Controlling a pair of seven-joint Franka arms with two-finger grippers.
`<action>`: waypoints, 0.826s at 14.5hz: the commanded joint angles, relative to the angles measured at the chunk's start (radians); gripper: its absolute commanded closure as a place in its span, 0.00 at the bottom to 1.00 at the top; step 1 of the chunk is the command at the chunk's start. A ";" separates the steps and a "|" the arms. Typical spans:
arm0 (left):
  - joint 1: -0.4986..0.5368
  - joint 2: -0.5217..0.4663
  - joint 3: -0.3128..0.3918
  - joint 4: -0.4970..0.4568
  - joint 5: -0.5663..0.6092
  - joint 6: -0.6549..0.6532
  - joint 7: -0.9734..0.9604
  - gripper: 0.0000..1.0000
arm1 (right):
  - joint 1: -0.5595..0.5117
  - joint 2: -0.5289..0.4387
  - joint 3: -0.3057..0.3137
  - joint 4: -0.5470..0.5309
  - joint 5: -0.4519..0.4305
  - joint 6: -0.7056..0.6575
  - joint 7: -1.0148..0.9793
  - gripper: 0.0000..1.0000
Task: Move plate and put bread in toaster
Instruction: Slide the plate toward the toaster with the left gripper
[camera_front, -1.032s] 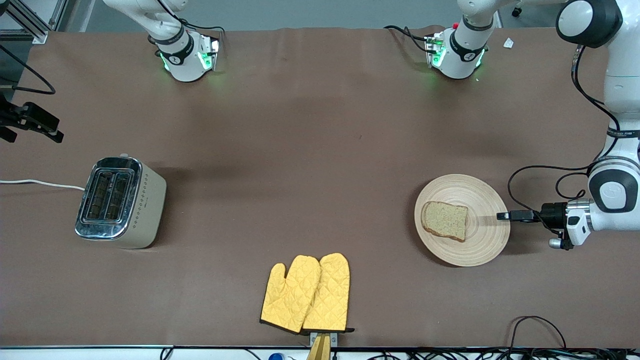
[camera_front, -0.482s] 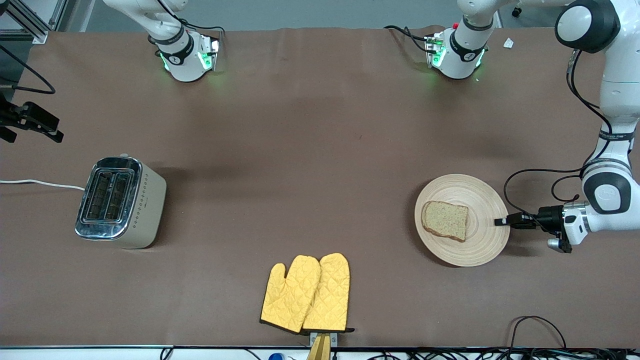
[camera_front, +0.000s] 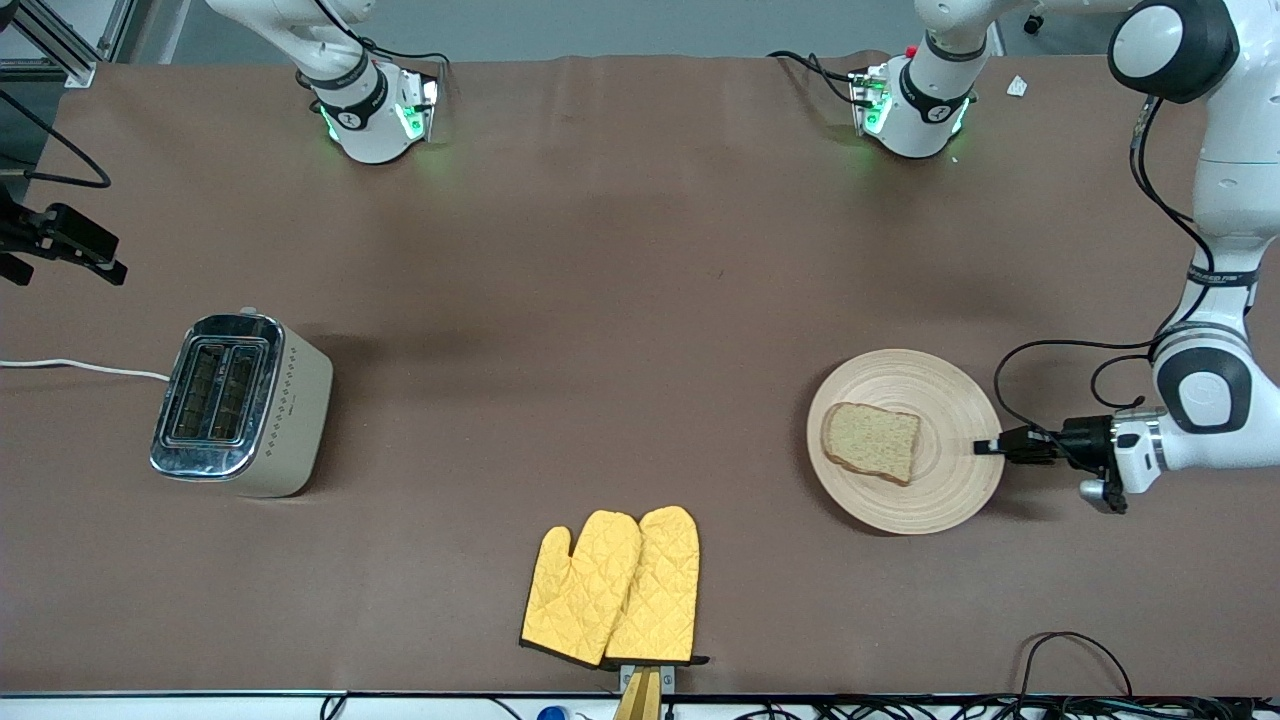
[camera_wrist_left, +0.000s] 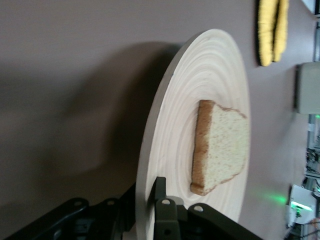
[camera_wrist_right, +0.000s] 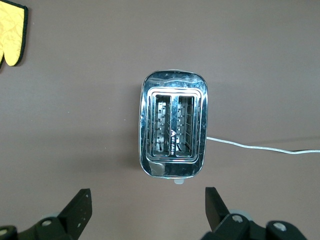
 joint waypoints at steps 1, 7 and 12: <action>-0.027 0.002 -0.105 0.007 0.006 0.004 -0.092 1.00 | -0.008 0.004 0.005 0.013 -0.006 -0.012 -0.010 0.00; -0.257 0.010 -0.125 0.008 -0.271 0.056 -0.168 1.00 | -0.010 0.004 0.005 0.013 -0.006 -0.013 -0.010 0.00; -0.504 0.024 -0.124 0.005 -0.501 0.363 -0.168 1.00 | -0.013 0.004 0.003 0.013 -0.006 -0.012 -0.013 0.00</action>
